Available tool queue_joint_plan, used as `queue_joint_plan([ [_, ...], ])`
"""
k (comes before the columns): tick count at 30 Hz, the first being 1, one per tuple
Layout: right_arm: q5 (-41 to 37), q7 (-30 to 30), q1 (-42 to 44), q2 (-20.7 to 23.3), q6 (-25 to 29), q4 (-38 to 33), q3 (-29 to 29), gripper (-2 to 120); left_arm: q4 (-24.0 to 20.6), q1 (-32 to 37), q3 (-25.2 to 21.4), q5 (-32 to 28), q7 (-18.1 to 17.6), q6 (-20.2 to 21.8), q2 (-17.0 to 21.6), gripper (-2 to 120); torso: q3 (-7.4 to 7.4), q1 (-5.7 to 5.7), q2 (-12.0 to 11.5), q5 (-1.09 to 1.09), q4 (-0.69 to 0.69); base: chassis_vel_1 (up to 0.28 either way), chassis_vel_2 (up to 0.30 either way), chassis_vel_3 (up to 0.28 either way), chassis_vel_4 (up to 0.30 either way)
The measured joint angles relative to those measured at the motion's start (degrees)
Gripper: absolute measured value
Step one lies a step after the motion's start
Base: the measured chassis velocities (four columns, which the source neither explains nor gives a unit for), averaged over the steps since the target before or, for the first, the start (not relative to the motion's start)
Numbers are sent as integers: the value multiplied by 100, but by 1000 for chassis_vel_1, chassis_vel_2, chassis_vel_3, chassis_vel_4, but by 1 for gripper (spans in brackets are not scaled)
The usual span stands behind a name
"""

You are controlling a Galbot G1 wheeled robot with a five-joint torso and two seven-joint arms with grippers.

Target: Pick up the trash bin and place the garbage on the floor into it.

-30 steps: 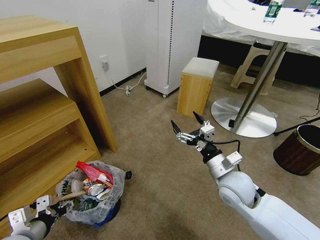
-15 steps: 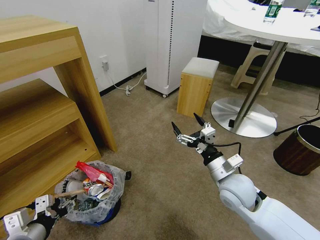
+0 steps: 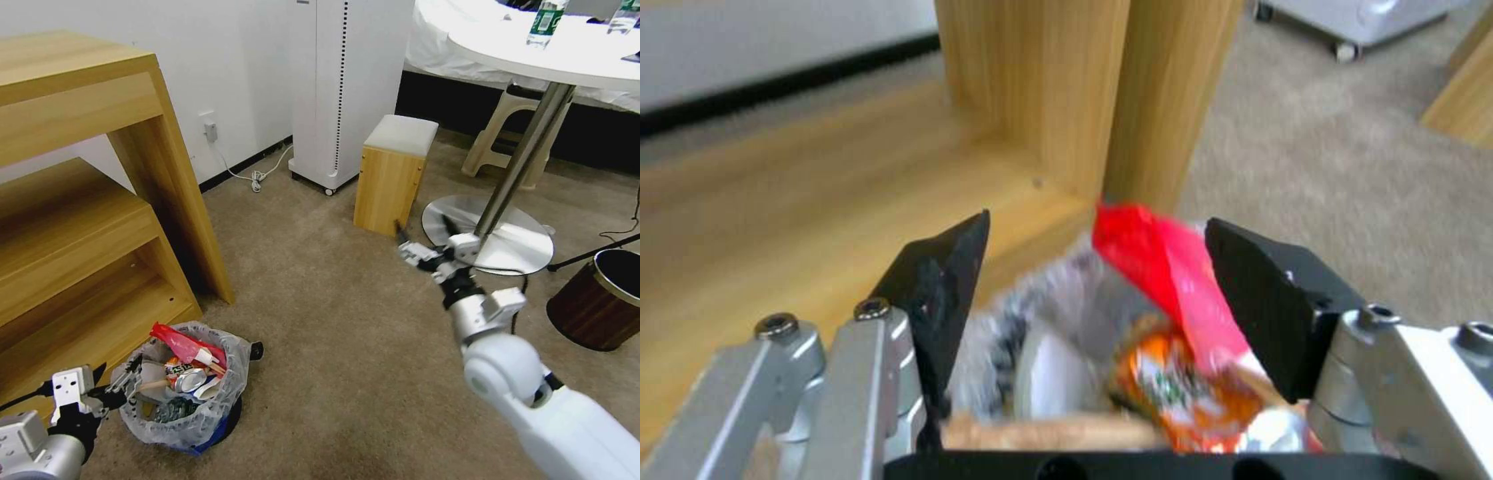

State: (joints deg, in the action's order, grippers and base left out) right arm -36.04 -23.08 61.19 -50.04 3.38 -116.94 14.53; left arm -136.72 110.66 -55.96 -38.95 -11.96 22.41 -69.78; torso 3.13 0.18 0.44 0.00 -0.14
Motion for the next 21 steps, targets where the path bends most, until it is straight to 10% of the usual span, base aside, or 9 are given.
queue_joint_plan([
  [21,-435,27,1028,-233,-1033,245,1289,100,-72,-247,313,548,99,-318,-203,99,0,0,0,0,-1,0,0,0,0],
])
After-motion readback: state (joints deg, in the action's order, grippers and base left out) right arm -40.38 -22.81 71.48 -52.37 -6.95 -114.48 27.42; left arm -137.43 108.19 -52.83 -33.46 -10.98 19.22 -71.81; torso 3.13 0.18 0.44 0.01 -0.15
